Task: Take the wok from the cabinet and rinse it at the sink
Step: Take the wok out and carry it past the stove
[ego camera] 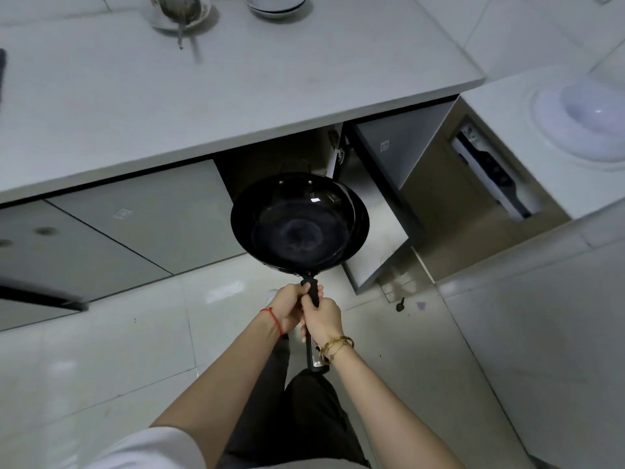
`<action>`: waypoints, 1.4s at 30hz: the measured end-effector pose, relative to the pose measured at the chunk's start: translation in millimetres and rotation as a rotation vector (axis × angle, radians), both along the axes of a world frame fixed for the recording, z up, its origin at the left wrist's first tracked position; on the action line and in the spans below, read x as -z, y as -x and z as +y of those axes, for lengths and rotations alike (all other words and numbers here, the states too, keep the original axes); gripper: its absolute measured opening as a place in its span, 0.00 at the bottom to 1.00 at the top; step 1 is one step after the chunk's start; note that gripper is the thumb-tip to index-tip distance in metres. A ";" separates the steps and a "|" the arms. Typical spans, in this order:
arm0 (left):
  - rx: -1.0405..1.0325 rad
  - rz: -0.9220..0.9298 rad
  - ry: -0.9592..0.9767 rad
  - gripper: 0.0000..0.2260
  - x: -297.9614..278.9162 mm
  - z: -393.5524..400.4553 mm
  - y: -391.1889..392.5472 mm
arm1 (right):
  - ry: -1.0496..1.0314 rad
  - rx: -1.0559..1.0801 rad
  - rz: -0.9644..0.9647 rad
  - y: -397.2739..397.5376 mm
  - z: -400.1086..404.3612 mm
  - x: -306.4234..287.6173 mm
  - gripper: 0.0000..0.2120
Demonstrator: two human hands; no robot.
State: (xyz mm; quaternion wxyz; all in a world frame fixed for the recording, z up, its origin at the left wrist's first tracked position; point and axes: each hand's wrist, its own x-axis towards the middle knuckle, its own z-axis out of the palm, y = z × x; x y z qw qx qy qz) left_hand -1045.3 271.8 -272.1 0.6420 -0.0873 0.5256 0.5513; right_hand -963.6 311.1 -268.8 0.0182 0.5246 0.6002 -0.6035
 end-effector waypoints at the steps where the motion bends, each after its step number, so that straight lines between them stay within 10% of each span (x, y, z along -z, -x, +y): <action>1: -0.002 -0.005 -0.006 0.11 -10.2 -4.9 -7.9 | 0.000 -0.004 -0.002 -8.1 -4.4 -9.7 0.19; 42: -0.676 0.197 -0.115 0.12 -124.8 -142.8 -37.5 | -0.103 -0.394 0.252 -19.8 -121.1 -138.4 0.18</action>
